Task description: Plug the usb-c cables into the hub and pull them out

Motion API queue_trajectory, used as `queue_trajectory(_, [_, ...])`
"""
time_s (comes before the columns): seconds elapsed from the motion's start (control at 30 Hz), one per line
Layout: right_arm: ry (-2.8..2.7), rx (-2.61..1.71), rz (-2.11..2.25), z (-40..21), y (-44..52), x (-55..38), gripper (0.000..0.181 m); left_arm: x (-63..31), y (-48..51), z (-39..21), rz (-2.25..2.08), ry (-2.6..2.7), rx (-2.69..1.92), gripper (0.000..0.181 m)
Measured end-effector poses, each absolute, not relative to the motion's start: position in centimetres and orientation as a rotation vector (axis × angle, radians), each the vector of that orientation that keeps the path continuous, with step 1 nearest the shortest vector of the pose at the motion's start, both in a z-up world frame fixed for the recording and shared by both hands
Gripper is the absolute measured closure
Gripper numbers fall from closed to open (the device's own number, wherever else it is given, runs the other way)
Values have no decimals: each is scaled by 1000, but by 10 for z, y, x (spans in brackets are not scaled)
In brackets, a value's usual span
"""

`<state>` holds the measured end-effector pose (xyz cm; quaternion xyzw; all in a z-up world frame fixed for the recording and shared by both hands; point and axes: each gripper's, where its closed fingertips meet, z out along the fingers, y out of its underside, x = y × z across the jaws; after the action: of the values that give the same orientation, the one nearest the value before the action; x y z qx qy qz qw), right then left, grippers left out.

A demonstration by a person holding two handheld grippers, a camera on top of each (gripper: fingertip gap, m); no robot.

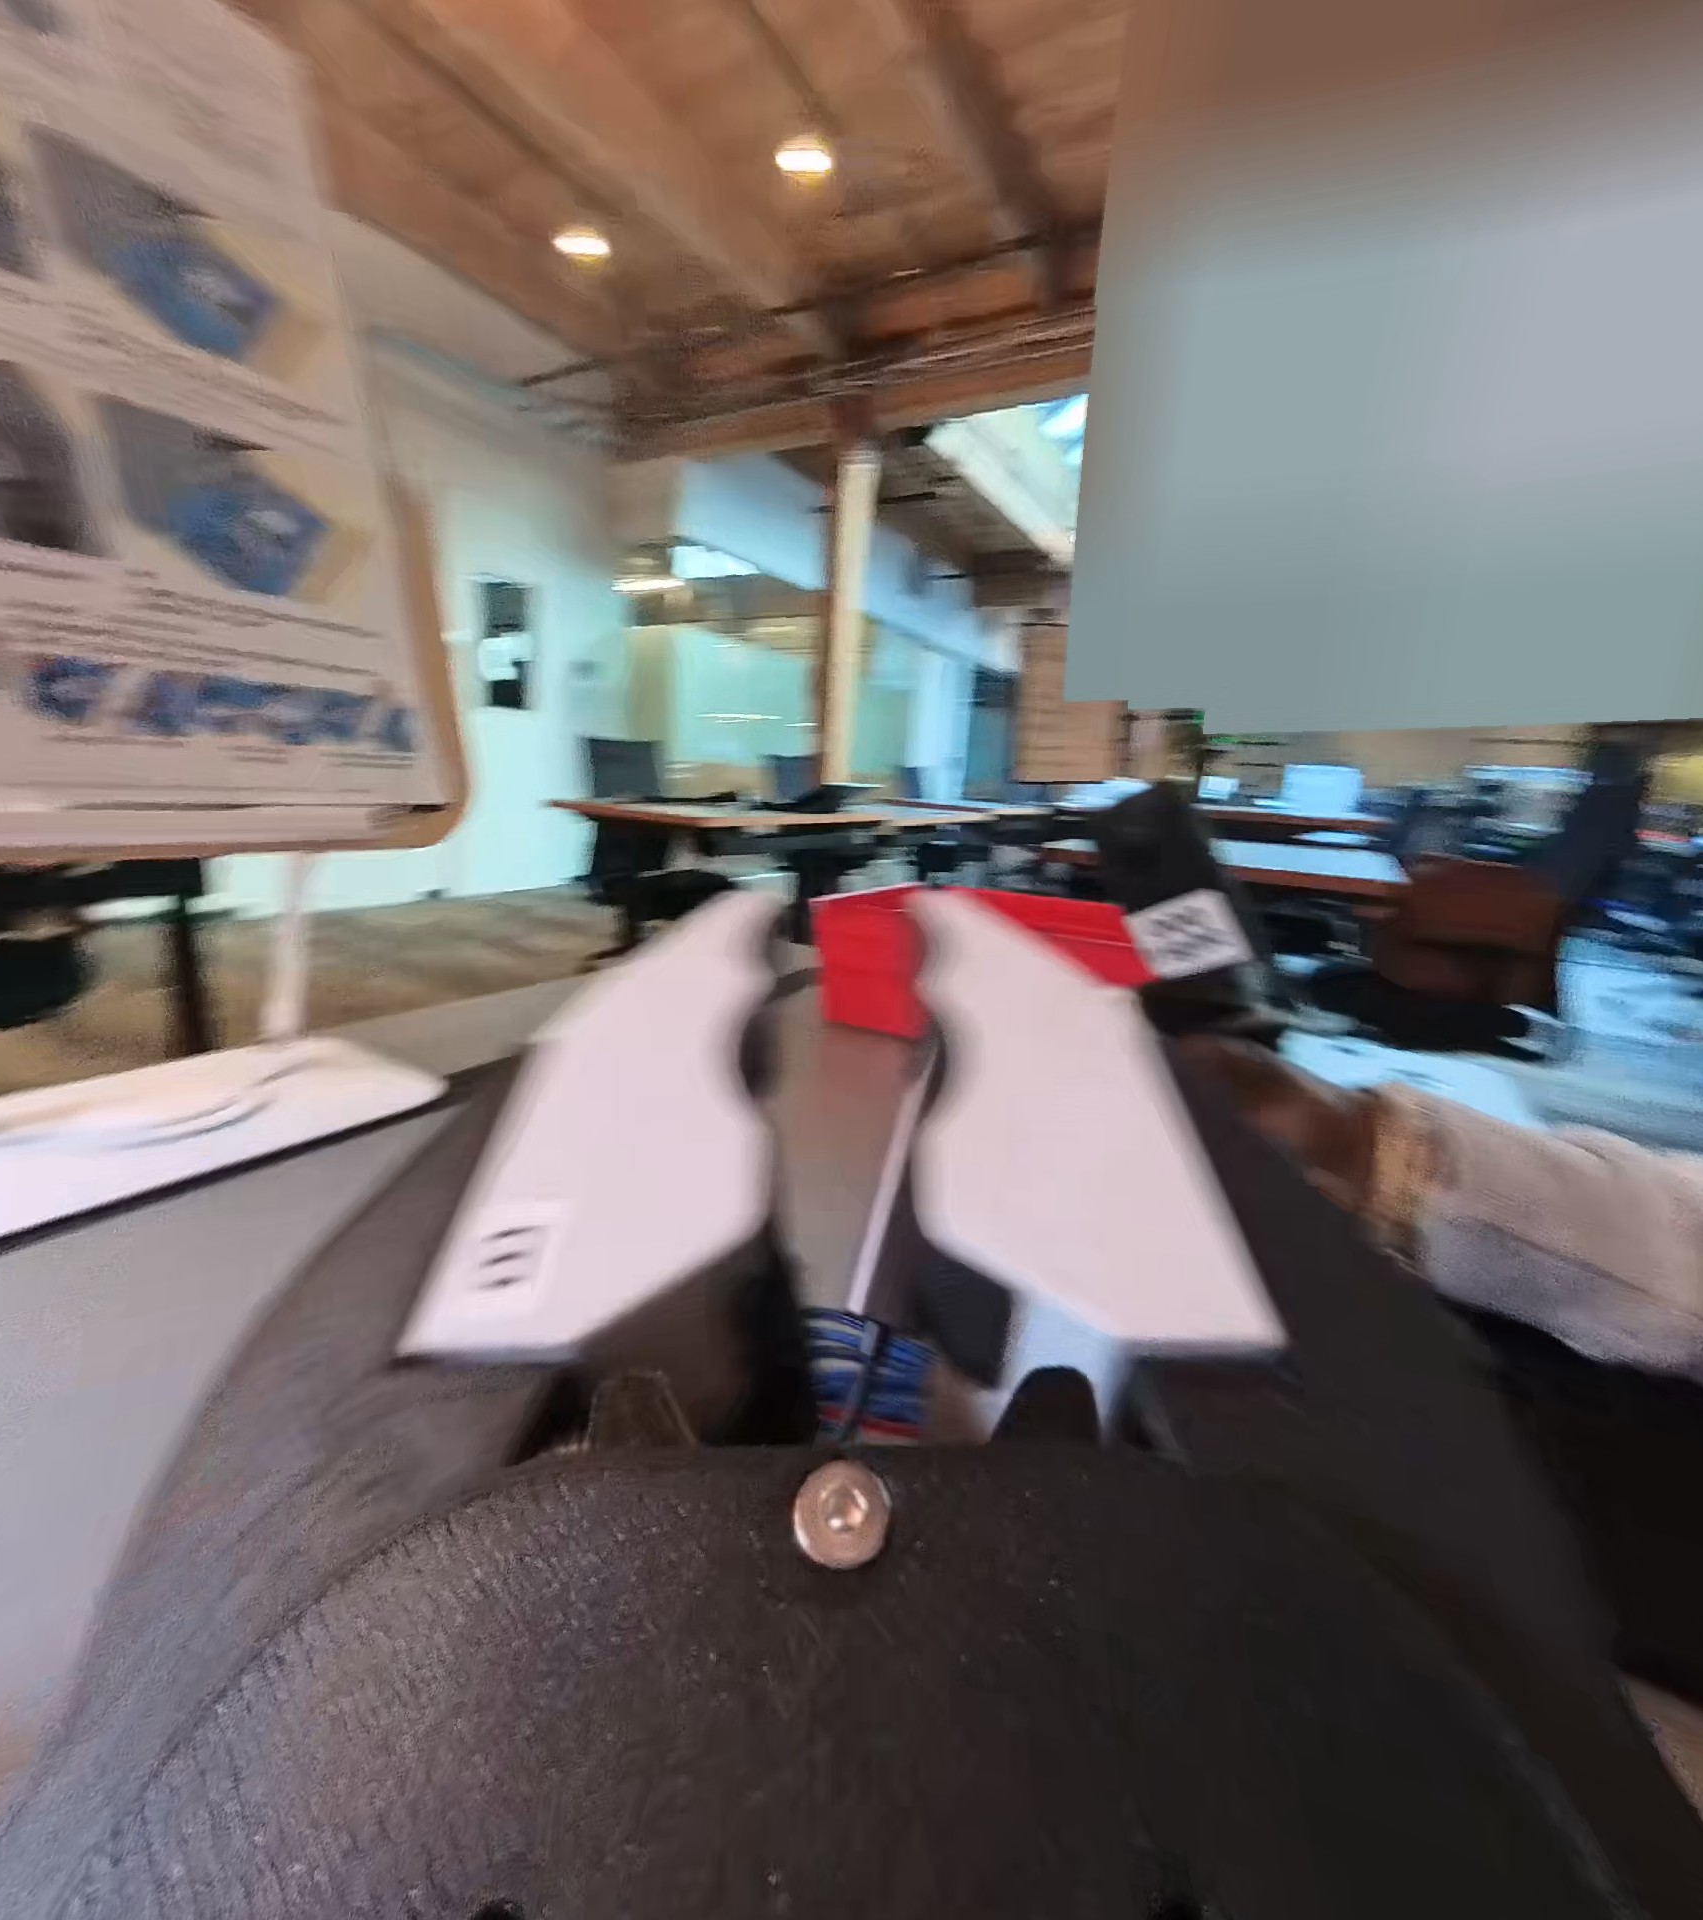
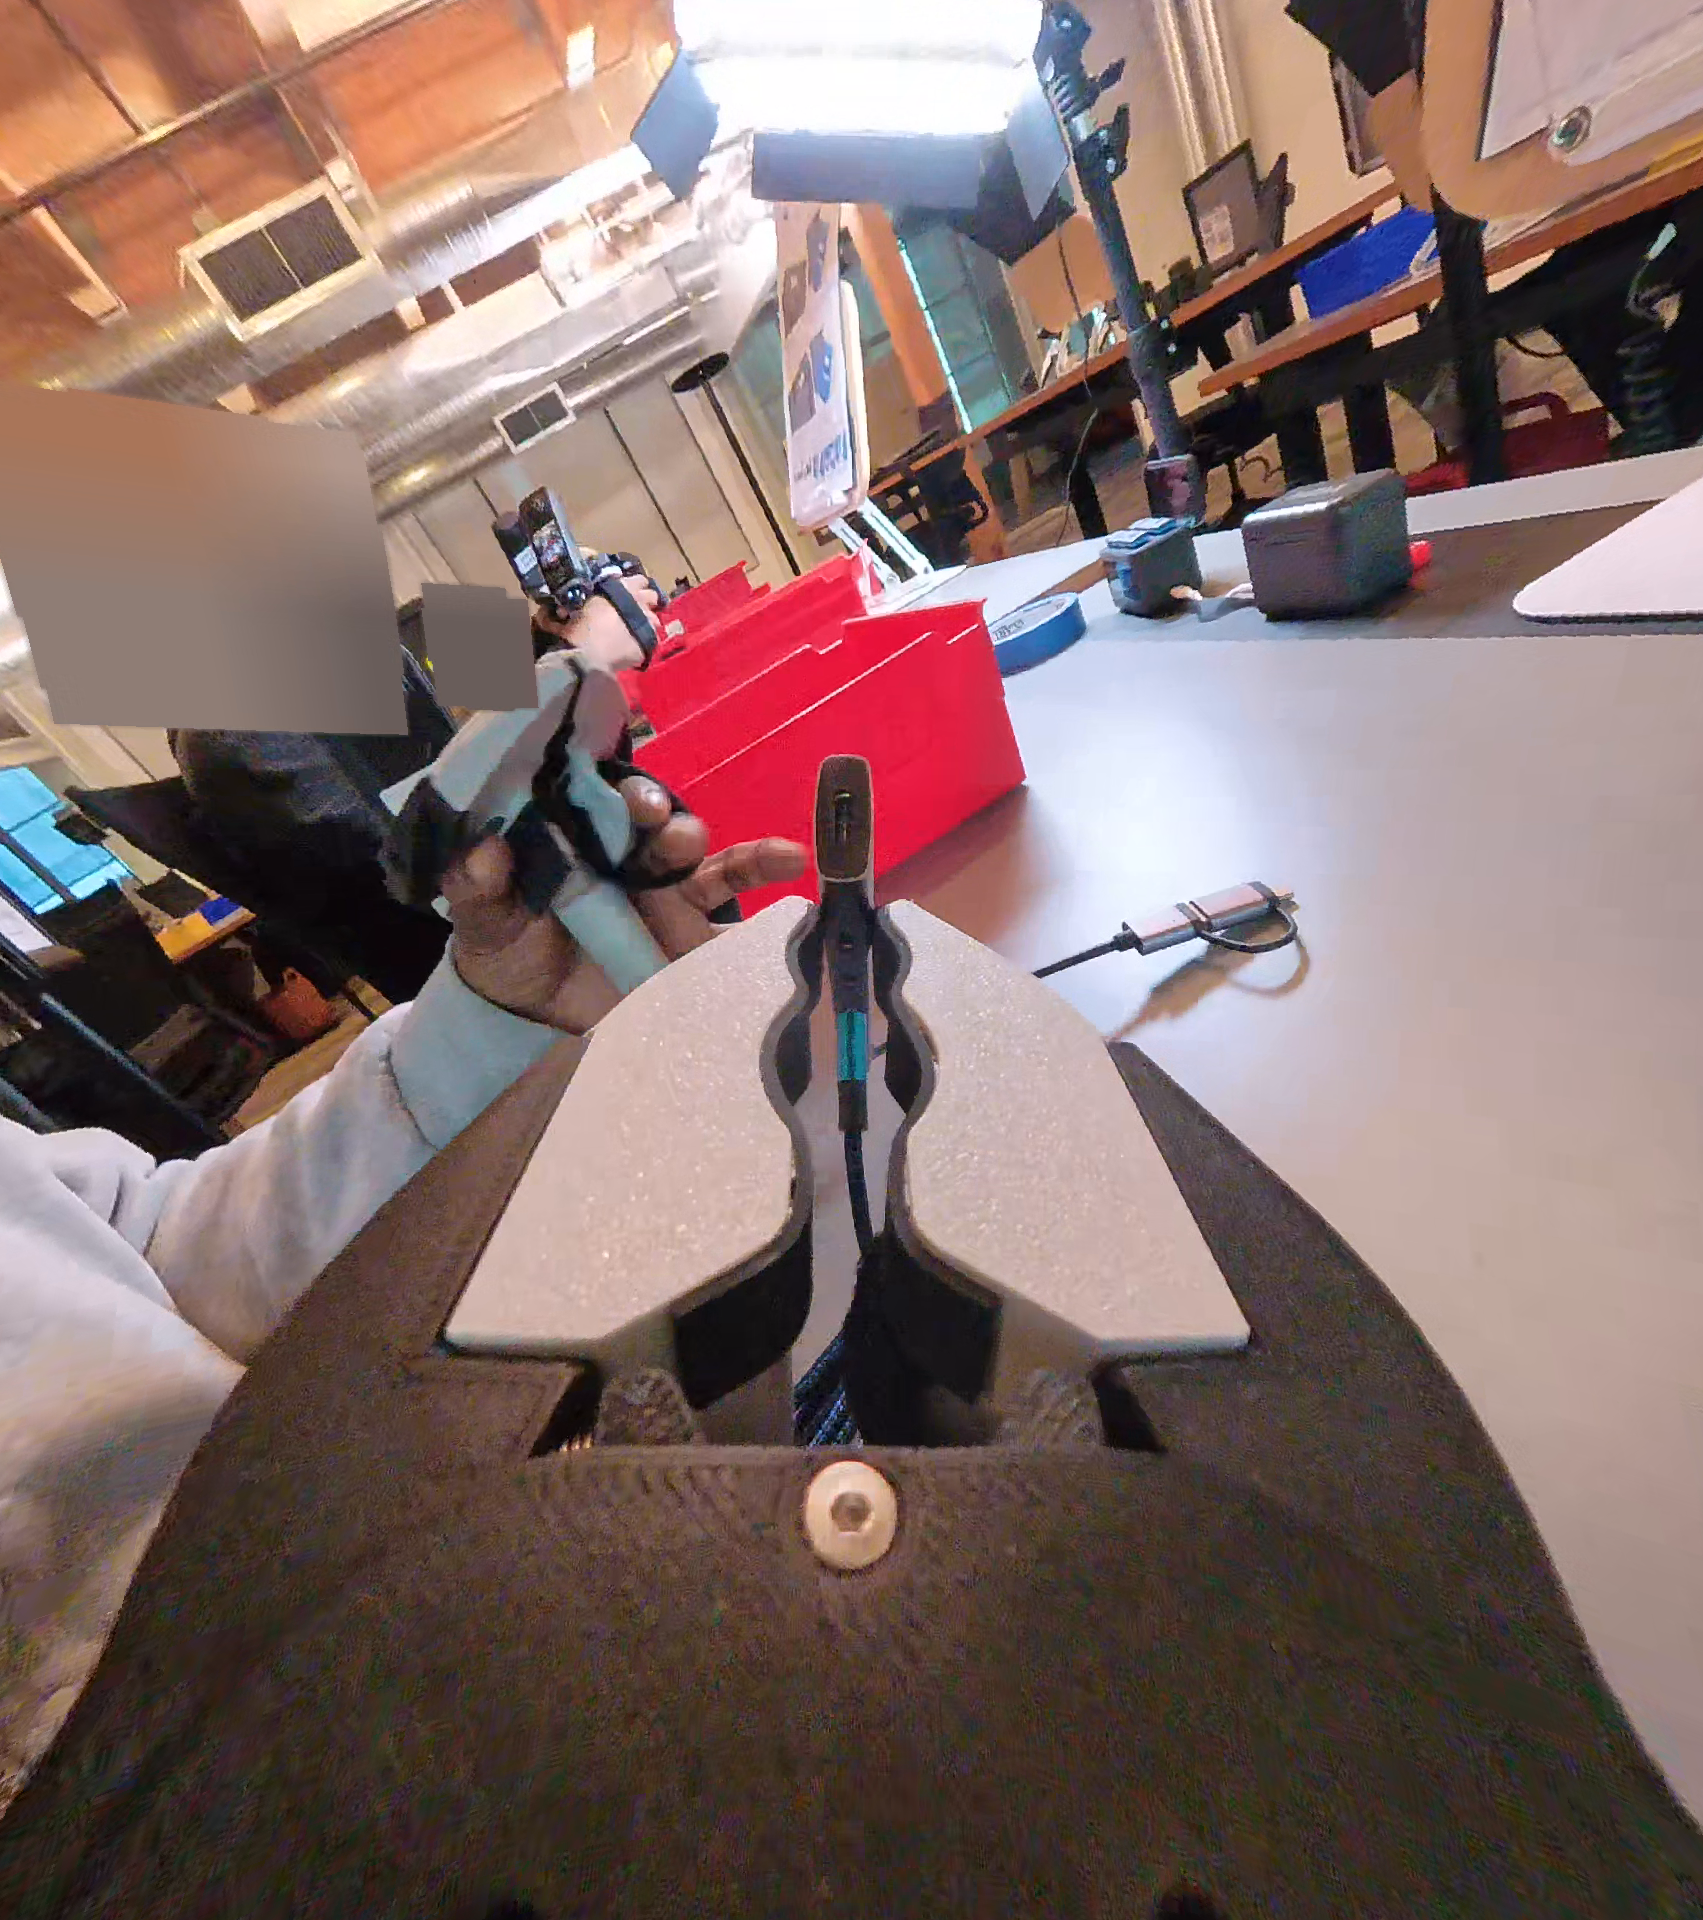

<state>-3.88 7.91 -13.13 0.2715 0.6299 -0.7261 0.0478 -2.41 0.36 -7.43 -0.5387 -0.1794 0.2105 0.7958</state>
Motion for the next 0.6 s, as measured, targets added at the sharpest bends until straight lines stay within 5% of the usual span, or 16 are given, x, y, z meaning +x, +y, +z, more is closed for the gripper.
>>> queue_trajectory(0.03, [1905,833,-2224,-130,81,-40,173,-14,6,-71,376,-321,-1162,181])
queue_trajectory(0.13, [1895,841,-2221,-130,83,-40,173,-15,7,-72,404,-318,-1177,180])
queue_trajectory(0.17, [1896,841,-2211,-131,82,-40,173,-18,7,-74,486,-322,-1196,173])
queue_trajectory(0.23, [1896,830,-2213,-130,81,-39,173,-26,11,-80,634,-331,-1241,127])
queue_trajectory(0.3, [1902,827,-2204,-131,79,-38,173,-27,21,-90,690,-303,-1325,119])
queue_trajectory(0.33, [1907,824,-2200,-131,79,-37,173,-22,27,-93,696,-254,-1359,134])
queue_trajectory(0.37, [1909,821,-2202,-131,79,-37,173,-17,30,-95,710,-213,-1392,180])
queue_trajectory(0.5, [1912,818,-2204,-131,79,-37,173,-14,36,-100,625,-227,-1409,180])
queue_trajectory(0.6, [1919,805,-2215,-129,79,-36,173,-20,26,-84,731,-251,-1286,99])
